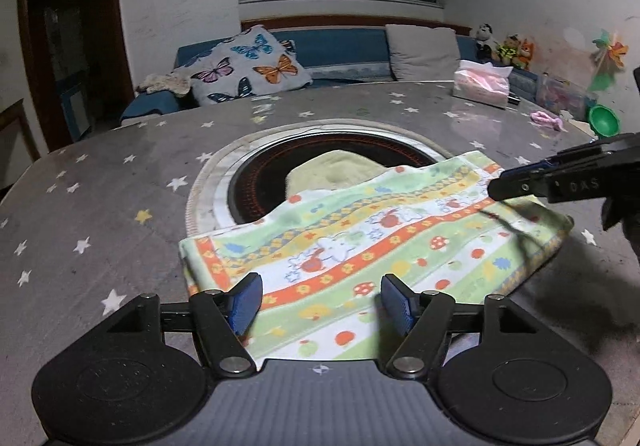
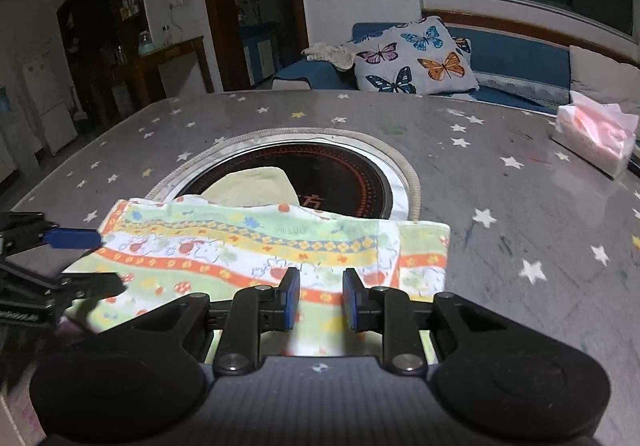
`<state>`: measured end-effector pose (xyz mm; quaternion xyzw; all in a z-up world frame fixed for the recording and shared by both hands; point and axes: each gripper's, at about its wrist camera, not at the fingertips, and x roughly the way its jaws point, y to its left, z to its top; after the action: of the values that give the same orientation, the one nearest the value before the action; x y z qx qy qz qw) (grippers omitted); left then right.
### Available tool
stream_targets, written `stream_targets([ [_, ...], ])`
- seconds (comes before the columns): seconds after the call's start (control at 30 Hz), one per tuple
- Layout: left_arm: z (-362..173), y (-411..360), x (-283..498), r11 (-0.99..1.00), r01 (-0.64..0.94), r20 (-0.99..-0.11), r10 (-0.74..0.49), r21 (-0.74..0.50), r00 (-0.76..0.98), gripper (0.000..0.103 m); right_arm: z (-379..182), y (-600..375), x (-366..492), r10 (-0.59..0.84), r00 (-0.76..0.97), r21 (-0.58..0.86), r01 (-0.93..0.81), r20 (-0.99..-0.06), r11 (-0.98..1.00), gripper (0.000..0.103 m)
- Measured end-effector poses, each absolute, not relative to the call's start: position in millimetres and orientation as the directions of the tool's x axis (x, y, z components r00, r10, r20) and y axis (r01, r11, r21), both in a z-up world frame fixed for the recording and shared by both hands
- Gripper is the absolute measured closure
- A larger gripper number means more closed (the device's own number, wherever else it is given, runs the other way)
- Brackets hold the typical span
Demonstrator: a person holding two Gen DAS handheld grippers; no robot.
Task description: Fold clothes
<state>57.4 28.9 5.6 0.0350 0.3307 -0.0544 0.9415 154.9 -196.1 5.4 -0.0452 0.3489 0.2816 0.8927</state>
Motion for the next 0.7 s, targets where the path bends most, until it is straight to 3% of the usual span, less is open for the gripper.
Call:
stream_targets([
  [0.2, 4, 43, 54, 0.996, 0.080, -0.630, -0.044, 0.028, 0.775, 0.030, -6, -192, 172, 0.430, 0.599, 0.099, -0.504, -0.676, 0.858, 0.081],
  [0.4, 3, 54, 53, 0.999, 0.048, -0.633, -0.021, 0.026, 0.774, 0.027, 2, -189, 173, 0.423, 0.616, 0.072, -0.511, -0.664, 0.857, 0.074],
  [0.7, 0, 62, 52, 1.000, 0.022, -0.638, -0.003, 0.022, 0.770, 0.025, 14, -172, 132, 0.530, 0.549, 0.079, -0.643, -0.647, 0.762, 0.074],
])
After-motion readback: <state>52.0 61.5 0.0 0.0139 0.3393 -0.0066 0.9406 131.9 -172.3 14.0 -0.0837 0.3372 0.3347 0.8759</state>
